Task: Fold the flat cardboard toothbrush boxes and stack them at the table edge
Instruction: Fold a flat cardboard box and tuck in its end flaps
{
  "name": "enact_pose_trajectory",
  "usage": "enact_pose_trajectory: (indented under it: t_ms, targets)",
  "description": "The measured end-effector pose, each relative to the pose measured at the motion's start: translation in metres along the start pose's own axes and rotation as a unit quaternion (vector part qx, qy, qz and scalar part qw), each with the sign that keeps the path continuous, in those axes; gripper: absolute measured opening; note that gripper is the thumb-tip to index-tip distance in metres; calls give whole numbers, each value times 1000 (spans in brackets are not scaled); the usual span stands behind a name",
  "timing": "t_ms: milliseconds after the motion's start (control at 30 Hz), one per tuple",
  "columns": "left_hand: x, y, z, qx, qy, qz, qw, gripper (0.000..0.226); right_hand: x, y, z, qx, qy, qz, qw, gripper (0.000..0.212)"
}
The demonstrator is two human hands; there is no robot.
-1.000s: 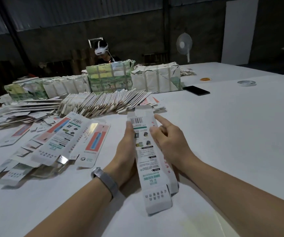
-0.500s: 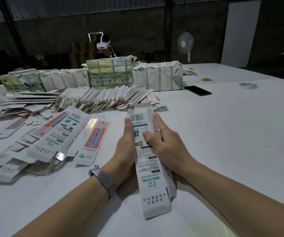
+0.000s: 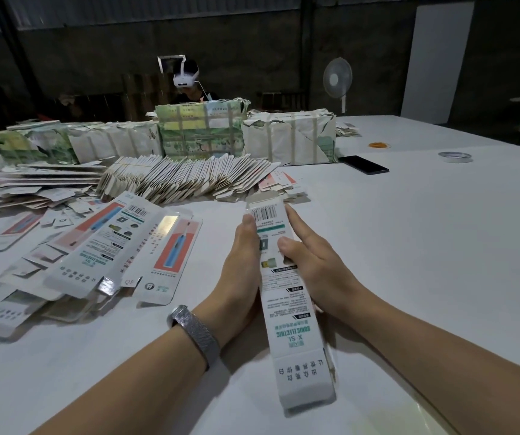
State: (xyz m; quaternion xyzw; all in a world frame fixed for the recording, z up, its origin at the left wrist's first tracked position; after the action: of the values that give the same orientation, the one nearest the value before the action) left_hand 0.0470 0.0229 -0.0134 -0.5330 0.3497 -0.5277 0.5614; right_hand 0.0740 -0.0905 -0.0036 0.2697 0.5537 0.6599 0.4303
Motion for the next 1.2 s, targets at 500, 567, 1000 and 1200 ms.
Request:
enact_pose_trajectory:
  t_ms: [500,567,1000,1200]
  targets:
    - [6,-9,-2,53,69,10,996,28,-14,-3,2,16,-76,32,996,35]
    - [8,-9,-3,54,75,2,996,25,-16,-3,4,17,-96,62,993,36]
    - [10,-11,-4,54,89,18,994,23,-16,-8,6,38,-72,96,992,29]
    - [11,-11,-4,55,101,45,992,22,-20,-8,7,43,-100,98,989,27]
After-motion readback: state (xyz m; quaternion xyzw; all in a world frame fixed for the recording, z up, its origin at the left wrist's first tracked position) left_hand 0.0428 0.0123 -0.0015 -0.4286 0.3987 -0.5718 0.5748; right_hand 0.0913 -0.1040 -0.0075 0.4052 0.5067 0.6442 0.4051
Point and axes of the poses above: each hand's wrist, its own z-axis towards the middle knuckle, its own x-axis out of the palm, y = z × x, the point moved 5 cm from there along z, towards the middle knuckle, and after that the axes turned 5 degrees about x, right-handed, at the moved point
